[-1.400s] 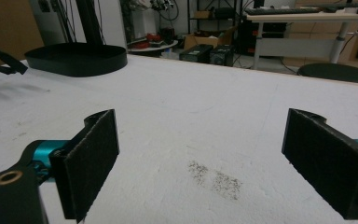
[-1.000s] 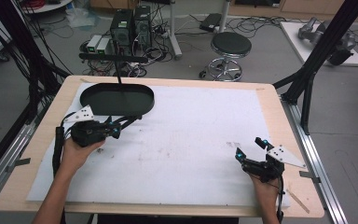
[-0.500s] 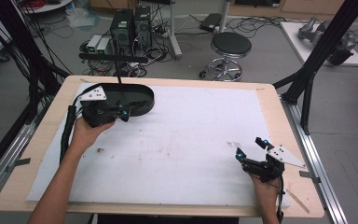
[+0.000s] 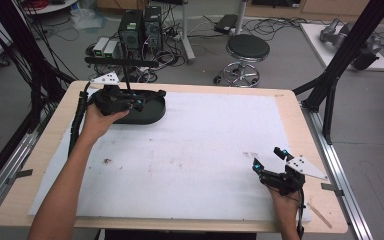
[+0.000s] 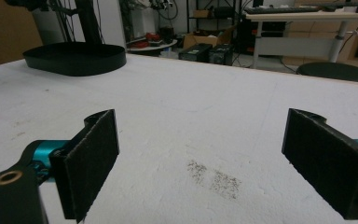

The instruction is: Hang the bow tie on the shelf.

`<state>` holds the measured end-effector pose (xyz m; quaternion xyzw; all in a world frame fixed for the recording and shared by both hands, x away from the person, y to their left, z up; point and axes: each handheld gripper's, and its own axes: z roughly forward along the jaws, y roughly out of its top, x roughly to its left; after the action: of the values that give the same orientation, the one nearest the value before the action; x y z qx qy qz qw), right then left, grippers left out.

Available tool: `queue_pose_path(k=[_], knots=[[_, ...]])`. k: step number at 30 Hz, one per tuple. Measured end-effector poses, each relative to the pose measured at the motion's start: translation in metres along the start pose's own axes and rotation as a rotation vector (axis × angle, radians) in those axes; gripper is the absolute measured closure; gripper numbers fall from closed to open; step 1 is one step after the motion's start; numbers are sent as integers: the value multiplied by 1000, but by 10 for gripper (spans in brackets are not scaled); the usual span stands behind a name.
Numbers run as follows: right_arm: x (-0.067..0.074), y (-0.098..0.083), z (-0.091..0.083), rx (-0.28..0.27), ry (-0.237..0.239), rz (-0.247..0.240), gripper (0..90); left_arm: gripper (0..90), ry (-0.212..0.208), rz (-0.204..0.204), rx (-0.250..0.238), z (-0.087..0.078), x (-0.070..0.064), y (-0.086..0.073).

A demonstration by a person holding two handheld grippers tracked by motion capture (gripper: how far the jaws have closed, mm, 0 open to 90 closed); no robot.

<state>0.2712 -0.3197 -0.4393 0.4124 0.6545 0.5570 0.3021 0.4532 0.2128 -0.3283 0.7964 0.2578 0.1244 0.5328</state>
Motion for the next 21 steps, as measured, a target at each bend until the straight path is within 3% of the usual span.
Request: queue_pose_path(k=[13,21], knots=[[0,0,1,-2,5,-11,102,816,33,-36,28,12,26,27],[0,0,1,2,8,-7,102,816,68,-61,-4,13,36,36]])
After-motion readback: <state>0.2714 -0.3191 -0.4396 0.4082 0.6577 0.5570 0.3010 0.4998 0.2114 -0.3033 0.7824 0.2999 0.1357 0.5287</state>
